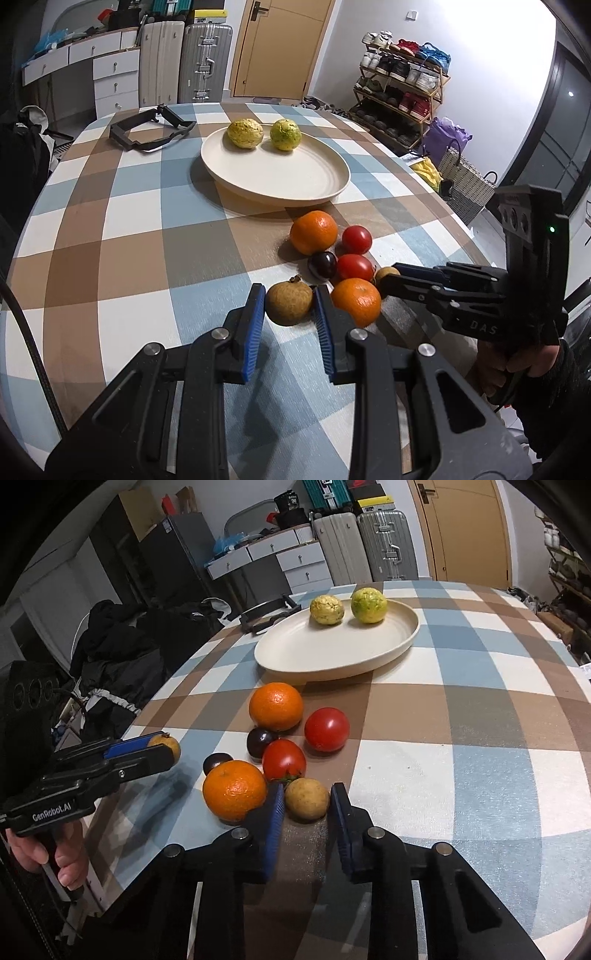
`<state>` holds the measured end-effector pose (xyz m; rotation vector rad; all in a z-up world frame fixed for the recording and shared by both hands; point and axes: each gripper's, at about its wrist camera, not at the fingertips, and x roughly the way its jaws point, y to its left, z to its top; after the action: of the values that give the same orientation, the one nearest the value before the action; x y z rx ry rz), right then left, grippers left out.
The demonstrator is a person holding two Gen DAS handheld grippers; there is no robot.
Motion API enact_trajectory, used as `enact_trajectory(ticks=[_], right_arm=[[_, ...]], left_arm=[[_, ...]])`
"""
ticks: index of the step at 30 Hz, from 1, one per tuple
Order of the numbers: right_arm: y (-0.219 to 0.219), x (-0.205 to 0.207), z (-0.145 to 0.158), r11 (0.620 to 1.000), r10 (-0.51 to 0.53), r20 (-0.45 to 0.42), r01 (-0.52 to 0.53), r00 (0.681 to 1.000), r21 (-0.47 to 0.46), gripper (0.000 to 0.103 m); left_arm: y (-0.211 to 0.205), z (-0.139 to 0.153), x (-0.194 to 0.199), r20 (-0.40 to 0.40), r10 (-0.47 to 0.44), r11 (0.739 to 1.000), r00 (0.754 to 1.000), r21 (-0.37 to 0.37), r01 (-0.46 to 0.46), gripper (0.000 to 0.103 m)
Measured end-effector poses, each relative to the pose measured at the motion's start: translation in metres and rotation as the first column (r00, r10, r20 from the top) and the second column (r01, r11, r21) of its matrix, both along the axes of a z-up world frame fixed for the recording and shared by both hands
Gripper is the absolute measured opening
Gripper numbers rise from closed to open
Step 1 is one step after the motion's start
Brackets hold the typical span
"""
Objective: Organize fruits
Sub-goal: 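Carry both small brown fruits to the cream plate and release them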
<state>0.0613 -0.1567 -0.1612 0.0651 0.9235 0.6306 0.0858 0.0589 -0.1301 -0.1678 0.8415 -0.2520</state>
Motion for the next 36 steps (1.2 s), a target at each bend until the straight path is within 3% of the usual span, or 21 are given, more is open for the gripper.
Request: enact_trajectory(ticks=[10,18,29,36], right_arm=[[-0.008,-0.001,0.013,0.999,-0.009,0.038,0.007,0.999,0.033,0.026],[-0.016,0.022,0.050,0.998,-0.011,0.111,0.005,0.994,0.057,0.026],[0.022,0.104,0.108,0.994,0.059,0.192,-0.076,0.980,0.083,0.026],[0.070,0.168,0.106,0.987,0.126,0.162,-0.140,0.979,0.077,0.026]], left_arm=[[0.009,0.005,0.026,0.009,0.038,0.999,0.999,-0.001,-0.038,0.024],[0.015,0.025,0.070,0.059,0.062,0.998,0.996,-0.001,-0.062,0.024],[0.020,0.025,0.151,0.066,0.093,0.996,0.993,-0.013,-0.093,0.024],[0.036,0.010,0.192,0.046,0.110,0.994,0.993,-0.015,-0.109,0.024]])
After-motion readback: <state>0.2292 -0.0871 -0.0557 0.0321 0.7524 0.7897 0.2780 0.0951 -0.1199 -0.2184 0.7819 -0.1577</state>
